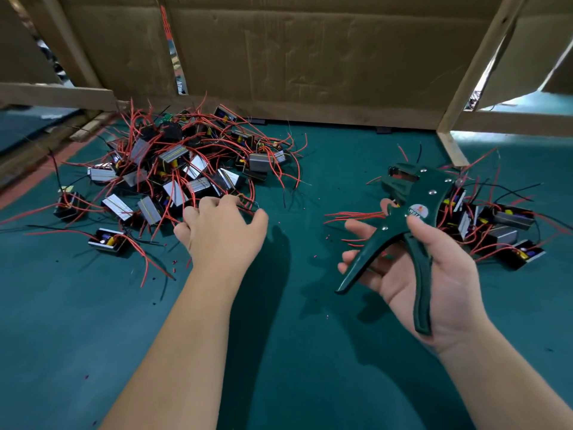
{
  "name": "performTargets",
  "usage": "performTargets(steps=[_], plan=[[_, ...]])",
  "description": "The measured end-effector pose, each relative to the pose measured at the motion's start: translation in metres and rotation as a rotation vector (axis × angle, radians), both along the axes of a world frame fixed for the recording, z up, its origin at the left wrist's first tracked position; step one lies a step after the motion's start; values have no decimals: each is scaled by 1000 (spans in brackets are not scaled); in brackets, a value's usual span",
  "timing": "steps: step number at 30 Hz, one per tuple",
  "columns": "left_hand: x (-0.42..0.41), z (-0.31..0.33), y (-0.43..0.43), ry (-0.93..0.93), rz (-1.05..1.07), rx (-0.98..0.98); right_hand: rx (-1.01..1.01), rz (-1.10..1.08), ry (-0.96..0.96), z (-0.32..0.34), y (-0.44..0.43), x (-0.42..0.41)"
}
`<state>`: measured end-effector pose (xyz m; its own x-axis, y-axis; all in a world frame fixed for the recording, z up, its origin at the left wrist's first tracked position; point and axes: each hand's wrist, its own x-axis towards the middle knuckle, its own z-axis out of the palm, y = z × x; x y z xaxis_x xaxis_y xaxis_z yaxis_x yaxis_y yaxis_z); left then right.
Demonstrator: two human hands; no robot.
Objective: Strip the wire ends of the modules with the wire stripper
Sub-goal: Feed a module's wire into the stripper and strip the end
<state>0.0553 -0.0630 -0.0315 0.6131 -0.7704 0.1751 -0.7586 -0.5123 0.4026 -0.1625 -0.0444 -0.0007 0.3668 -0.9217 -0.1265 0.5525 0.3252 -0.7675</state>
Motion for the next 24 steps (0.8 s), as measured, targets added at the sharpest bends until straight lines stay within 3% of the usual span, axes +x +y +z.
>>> performTargets(steps=[4, 11, 13, 15, 19, 21, 24], plan=[[2, 2, -2, 117, -9, -70, 12, 46, -3, -2, 2, 1], [-3, 22, -1, 1135, -125, -605, 37, 68, -27, -2, 2, 1], [-6, 28, 2, 1359, -301, -595, 68, 116, -86, -1, 1, -1], [-10, 30, 7, 1489, -523, -438, 99, 171, -137, 2, -1, -5], [-21, 29, 19, 1337, -889, 11, 71, 316, -175, 4, -2, -11], [-22, 28, 21, 1249, -972, 77, 70, 352, -139, 2, -1, -11], [-21, 28, 21, 1194, -909, 106, 79, 389, -98, -1, 0, -7]])
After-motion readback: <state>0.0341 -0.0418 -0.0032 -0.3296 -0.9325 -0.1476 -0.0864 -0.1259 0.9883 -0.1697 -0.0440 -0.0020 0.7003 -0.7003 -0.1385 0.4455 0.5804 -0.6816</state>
